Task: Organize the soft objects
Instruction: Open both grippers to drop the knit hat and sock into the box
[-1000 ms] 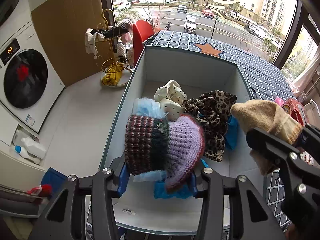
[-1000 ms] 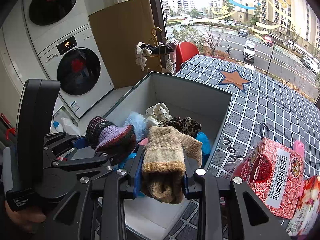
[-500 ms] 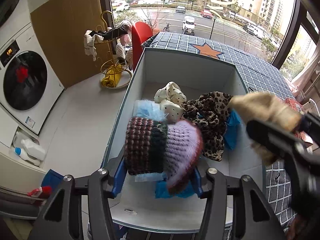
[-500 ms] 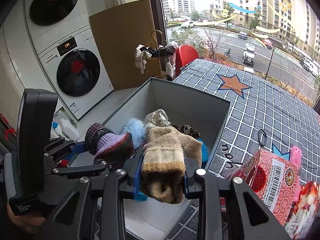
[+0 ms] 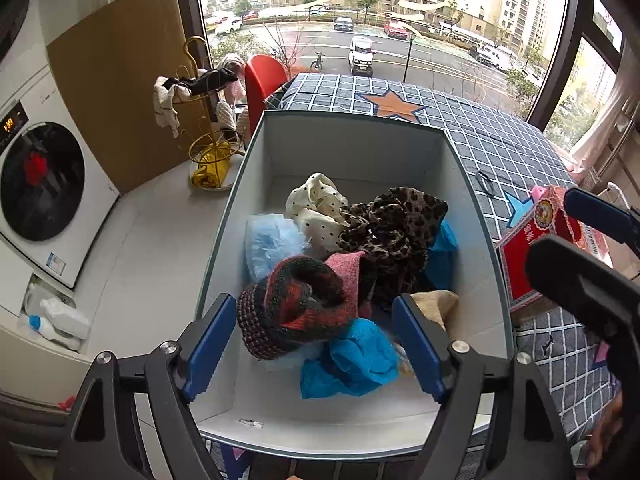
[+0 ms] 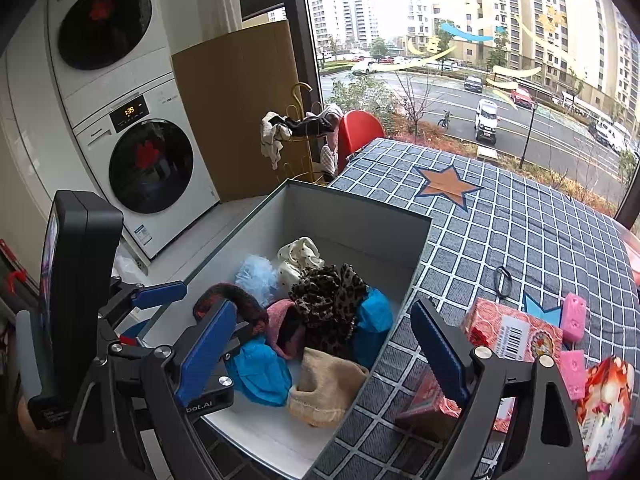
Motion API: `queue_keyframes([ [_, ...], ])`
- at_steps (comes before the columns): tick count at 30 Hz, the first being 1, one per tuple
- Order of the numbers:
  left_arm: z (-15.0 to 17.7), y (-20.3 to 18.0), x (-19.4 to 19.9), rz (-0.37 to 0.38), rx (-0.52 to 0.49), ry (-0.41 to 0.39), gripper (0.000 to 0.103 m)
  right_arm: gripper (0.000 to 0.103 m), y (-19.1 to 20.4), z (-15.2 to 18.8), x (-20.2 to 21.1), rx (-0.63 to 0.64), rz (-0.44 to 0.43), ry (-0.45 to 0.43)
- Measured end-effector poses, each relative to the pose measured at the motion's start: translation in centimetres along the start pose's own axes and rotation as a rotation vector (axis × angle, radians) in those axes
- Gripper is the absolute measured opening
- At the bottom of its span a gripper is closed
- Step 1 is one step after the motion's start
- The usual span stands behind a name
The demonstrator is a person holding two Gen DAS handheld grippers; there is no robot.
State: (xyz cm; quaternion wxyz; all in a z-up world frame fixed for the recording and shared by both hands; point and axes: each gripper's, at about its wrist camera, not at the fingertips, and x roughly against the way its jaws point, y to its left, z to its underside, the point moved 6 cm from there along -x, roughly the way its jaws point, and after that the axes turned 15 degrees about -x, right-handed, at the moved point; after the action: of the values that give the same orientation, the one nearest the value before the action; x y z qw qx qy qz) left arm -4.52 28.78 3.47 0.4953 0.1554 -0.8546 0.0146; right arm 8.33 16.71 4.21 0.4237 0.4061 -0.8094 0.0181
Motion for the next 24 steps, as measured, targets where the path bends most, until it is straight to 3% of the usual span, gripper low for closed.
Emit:
queue_keyframes([
  [5,0.1,-0.1,0.5,-0.007,0.002,-0.001,0.090,0.090,-0.9,0.1,1.7,-0.016,-0.003,-0.024],
  [14,0.1,-1.0,1.3,-0.012,-0.008,-0.006,0.091,0.090,-2.4,0.2,4.2,-0.054,-0.007,-0.058],
  [17,0.0,-1.4,1.6,0.003,-0.005,-0.017,0.103,0.090,-2.9,0.5,5.0,-0.059,-0.007,-0.068],
  [24,-0.1,-2.8,1.8,-0.008,-0.034,-0.008,0.103,0.090,-4.7,1.4,6.7,-0.099,-0.006,-0.088],
])
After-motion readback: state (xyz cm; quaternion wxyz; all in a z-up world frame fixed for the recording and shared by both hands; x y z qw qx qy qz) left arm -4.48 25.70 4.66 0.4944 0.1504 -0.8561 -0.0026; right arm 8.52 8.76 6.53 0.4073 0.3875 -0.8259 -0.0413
